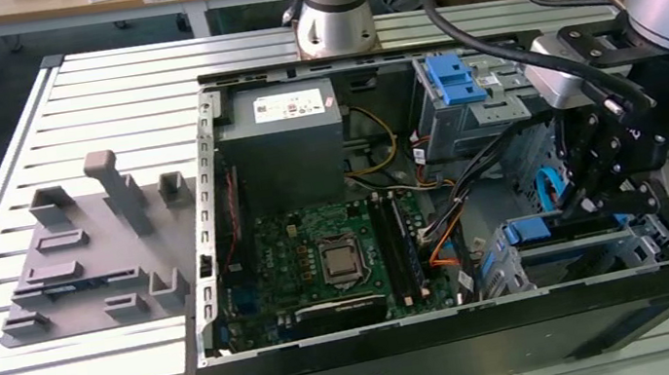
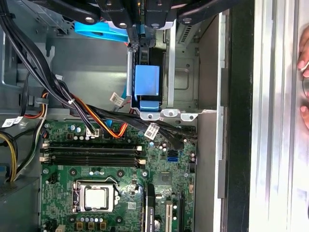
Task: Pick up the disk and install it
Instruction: 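Insert the second disk wire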
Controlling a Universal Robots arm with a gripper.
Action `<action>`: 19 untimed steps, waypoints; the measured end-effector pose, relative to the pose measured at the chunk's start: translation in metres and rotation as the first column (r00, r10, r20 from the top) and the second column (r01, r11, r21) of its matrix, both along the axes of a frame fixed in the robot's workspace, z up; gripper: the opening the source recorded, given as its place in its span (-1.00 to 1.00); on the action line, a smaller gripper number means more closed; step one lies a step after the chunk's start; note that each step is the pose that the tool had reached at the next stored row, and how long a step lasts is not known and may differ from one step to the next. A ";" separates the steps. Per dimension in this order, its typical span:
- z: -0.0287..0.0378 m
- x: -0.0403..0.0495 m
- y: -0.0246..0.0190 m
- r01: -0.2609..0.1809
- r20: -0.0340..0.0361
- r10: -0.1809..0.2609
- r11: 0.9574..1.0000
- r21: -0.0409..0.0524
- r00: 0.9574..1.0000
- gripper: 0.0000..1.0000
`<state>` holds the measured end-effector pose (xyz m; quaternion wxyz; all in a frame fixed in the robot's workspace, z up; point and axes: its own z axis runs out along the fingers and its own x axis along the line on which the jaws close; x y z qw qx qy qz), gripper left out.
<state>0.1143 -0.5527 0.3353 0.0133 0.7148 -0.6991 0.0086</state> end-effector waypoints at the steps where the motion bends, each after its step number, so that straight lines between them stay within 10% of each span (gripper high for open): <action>1: -0.0004 0.0000 0.0000 0.000 0.000 0.000 1.000 0.000 1.000 -0.67; 19: -0.0017 0.0000 0.0000 0.000 0.000 0.000 1.000 0.000 1.000 -0.51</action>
